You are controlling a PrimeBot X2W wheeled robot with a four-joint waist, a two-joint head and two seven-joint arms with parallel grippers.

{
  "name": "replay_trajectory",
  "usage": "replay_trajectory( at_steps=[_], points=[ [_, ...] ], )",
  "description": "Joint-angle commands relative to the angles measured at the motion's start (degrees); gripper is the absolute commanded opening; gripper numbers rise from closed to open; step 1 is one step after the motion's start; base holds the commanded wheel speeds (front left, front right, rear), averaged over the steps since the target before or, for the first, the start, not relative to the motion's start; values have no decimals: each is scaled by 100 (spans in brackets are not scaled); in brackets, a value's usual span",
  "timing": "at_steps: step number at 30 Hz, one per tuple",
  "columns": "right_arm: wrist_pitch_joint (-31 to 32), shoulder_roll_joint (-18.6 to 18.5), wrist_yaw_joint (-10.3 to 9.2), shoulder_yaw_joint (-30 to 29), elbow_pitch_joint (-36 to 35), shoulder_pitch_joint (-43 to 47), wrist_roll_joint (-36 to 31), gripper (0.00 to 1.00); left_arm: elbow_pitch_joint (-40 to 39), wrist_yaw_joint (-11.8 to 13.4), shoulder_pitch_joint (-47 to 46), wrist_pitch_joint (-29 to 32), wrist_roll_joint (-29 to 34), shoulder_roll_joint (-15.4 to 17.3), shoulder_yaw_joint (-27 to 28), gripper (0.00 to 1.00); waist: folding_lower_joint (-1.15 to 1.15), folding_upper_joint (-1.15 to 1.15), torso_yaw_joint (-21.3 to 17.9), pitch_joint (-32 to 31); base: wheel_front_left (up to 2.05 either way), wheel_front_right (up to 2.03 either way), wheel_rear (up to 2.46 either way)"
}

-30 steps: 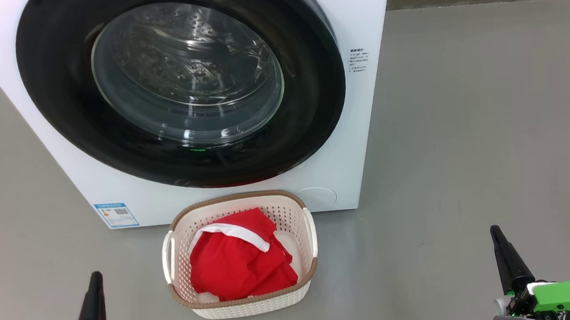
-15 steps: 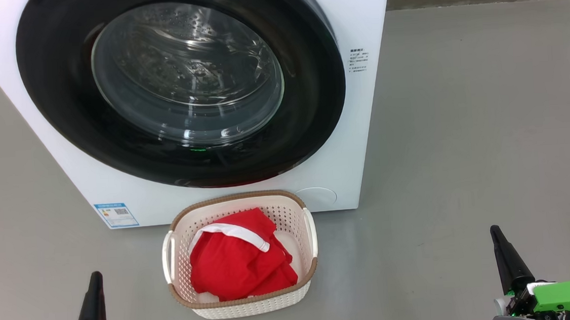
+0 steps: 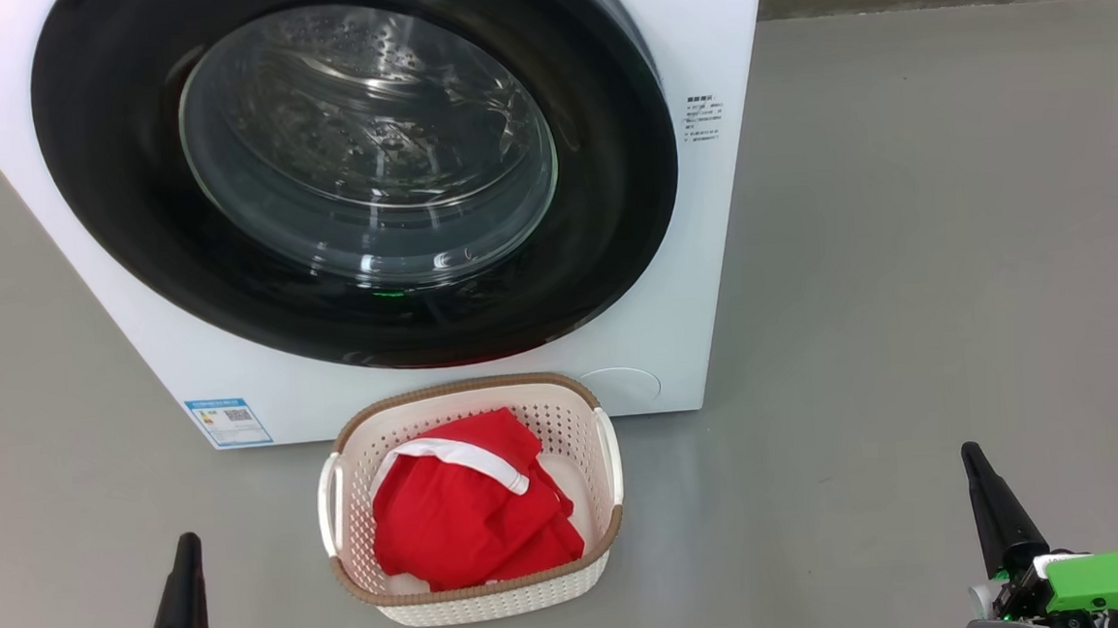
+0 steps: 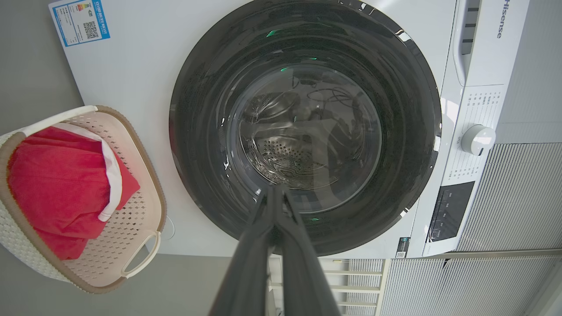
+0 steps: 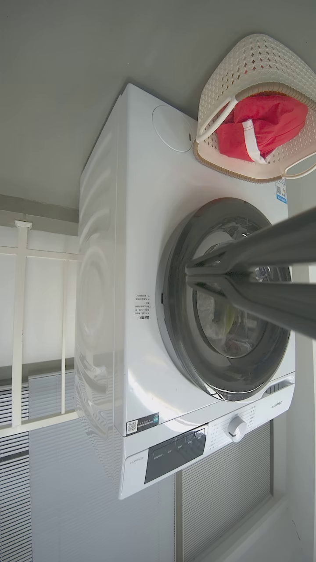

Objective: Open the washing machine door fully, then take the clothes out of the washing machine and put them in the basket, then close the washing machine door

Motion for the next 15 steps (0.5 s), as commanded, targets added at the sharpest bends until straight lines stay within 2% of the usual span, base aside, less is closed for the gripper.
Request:
replay_trajectory(
  at_steps=[1, 15],
  points=[
    [46, -19, -5, 126, -141, -262, 18, 0, -113, -19, -221, 44, 1, 82, 190, 0, 0, 0, 0, 0, 0, 0, 0],
    [46, -18, -5, 125, -141, -262, 18, 0, -113, -19, -221, 44, 1, 82, 191, 0, 0, 0, 0, 0, 0, 0, 0]
  ],
)
